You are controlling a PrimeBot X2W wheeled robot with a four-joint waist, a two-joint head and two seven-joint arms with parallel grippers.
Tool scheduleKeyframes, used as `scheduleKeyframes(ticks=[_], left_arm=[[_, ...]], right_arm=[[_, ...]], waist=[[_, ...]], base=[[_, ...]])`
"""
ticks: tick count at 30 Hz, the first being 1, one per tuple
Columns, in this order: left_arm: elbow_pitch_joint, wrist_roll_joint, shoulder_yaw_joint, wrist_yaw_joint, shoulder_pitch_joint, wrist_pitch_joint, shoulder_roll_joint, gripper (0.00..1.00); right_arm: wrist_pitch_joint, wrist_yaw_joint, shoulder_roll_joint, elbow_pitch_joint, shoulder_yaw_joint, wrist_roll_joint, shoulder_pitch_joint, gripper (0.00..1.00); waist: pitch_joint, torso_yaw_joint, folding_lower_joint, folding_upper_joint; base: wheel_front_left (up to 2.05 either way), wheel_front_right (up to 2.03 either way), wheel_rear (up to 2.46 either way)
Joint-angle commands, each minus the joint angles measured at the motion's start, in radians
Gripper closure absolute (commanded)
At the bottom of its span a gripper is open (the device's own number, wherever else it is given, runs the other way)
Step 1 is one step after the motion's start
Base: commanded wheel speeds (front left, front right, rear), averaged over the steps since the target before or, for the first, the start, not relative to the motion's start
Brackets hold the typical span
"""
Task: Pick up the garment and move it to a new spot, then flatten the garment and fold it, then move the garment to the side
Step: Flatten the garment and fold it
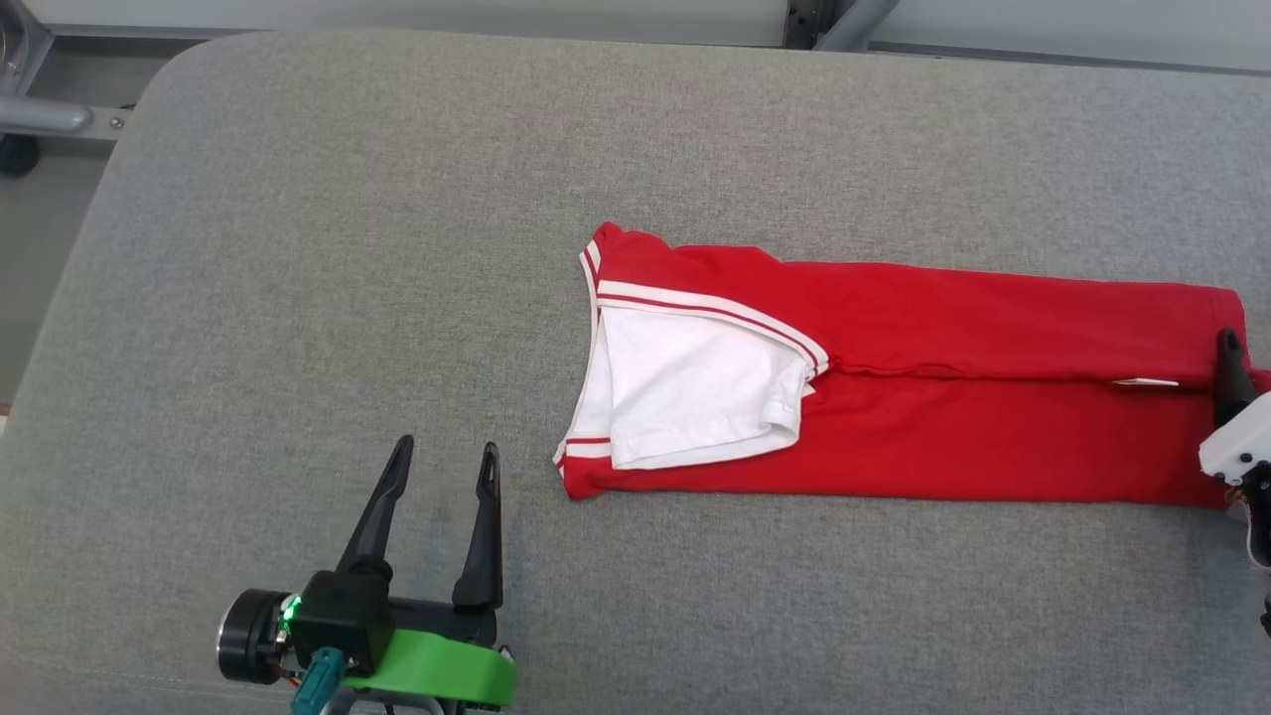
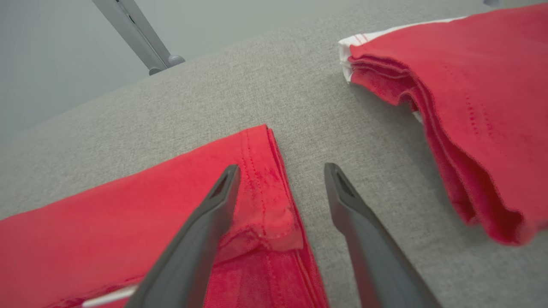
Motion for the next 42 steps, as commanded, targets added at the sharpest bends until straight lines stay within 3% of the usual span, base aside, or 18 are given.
scheduleKeyframes(ticks=[1,18,19,20,21,22,35,42], left_arm=[[-0.006,0.004,0.017,-0.008,-0.006,-0.003,-0.006,0.00],[-0.006,0.046,0.077,-0.078,0.010,-0.003,-0.028,0.00],[-0.006,0.047,0.078,-0.080,0.011,-0.003,-0.029,0.00],[-0.005,0.047,0.079,-0.081,0.012,-0.003,-0.030,0.00],[-0.004,0.047,0.079,-0.084,0.013,-0.003,-0.031,0.00],[-0.002,0.048,0.079,-0.086,0.014,-0.003,-0.032,0.00],[0.001,0.054,0.101,-0.095,0.017,-0.003,-0.036,0.00],[-0.003,0.055,0.112,-0.096,0.030,-0.003,-0.036,0.00]], right_arm=[[0.008,0.000,0.003,0.001,0.005,-0.009,0.018,0.00],[0.069,0.000,0.044,-0.043,0.003,0.000,0.121,0.00],[0.076,0.000,0.047,-0.047,0.004,0.000,0.125,0.17],[0.079,0.000,0.048,-0.051,0.003,0.001,0.129,0.57],[0.083,0.000,0.048,-0.055,0.002,0.001,0.132,0.82],[0.087,0.000,0.047,-0.060,0.004,0.001,0.135,1.00],[0.122,-0.001,-0.041,-0.141,-0.029,-0.025,0.113,1.00],[0.196,-0.001,-0.069,-0.256,-0.032,-0.029,0.124,1.00]], waist=[[0.011,0.001,0.0000,0.0000],[-0.007,-0.025,0.0000,0.0000],[-0.008,-0.024,0.0000,0.0000],[-0.008,-0.023,0.0000,0.0000],[-0.009,-0.021,0.0000,0.0000],[-0.010,-0.019,0.0000,0.0000],[-0.025,-0.031,0.0000,0.0000],[-0.036,-0.063,0.0000,0.0000]], base=[[0.00,0.00,0.00],[0.00,0.00,0.00],[0.00,0.00,0.00],[0.00,0.00,0.00],[0.00,0.00,0.00],[0.00,0.00,0.00],[0.00,0.00,0.00],[0.00,0.00,0.00]])
